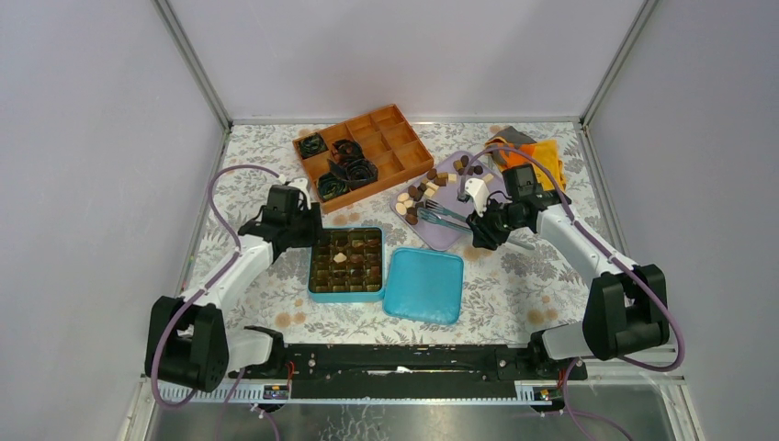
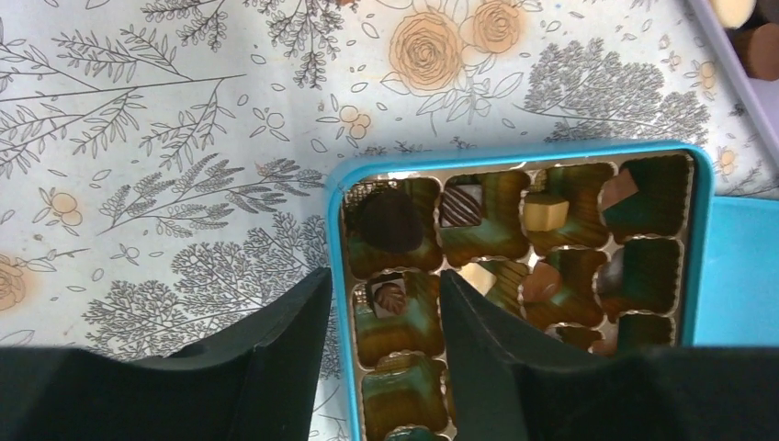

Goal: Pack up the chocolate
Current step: Adjust the packing box at the center of the board.

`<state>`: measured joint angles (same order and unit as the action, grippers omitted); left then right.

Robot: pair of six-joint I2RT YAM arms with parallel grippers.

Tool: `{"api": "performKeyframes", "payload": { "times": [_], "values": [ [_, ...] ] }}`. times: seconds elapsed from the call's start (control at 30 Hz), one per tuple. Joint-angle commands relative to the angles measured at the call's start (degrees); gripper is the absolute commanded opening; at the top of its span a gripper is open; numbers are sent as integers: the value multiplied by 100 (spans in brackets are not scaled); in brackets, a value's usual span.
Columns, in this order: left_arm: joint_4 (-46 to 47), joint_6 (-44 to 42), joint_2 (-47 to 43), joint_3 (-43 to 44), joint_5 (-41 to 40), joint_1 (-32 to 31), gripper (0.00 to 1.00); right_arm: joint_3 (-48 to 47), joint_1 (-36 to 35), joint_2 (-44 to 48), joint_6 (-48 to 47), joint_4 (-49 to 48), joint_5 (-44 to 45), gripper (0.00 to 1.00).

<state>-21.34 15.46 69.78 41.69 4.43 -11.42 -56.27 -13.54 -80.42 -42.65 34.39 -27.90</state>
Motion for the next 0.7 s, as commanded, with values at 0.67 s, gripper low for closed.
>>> {"api": "performKeyframes", "payload": {
  "times": [0.67],
  "values": [
    [-228, -35, 851, 437, -13, 122, 18, -7, 7, 481, -24, 23, -591, 0]
  ]
}}
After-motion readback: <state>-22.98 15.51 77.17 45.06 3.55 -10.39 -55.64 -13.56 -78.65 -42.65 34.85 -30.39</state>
